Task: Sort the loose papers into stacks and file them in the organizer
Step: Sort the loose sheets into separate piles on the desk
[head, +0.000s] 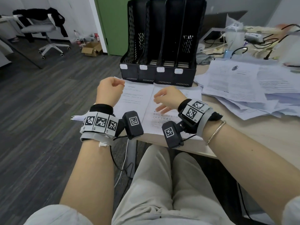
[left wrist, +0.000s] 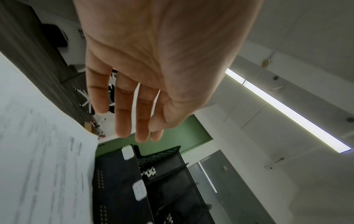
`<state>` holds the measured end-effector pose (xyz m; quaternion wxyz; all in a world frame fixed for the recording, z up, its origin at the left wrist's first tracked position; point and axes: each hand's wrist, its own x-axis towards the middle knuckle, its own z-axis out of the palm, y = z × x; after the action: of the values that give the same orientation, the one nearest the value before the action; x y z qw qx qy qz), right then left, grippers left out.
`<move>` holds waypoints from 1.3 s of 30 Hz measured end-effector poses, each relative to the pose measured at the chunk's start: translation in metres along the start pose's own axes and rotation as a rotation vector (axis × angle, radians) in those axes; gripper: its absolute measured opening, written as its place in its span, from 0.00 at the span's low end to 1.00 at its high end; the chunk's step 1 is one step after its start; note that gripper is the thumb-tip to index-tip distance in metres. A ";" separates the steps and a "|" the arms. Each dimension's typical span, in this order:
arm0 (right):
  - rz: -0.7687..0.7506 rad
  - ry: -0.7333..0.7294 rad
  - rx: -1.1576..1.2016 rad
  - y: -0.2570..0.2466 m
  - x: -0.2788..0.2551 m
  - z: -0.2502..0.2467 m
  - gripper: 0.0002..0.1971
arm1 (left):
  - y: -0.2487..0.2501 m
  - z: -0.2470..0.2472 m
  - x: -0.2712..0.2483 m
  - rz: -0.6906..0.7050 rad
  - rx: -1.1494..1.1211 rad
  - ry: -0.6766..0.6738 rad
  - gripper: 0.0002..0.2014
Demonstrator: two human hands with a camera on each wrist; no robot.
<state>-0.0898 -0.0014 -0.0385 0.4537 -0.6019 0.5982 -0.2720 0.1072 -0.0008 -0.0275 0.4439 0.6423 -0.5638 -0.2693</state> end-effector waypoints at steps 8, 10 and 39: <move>-0.015 0.115 -0.168 0.023 -0.027 -0.072 0.14 | 0.051 0.061 0.003 0.118 0.026 -0.224 0.09; 0.009 0.158 -0.191 0.035 -0.034 -0.092 0.13 | 0.063 0.078 0.003 0.128 0.047 -0.296 0.08; 0.152 0.823 -0.065 0.157 -0.063 -0.262 0.04 | 0.120 0.239 -0.009 0.018 0.159 -0.627 0.11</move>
<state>-0.4003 0.0216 -0.0466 0.1766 -0.4112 0.7804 -0.4367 -0.1551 -0.0520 -0.0345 0.1993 0.5557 -0.6981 -0.4051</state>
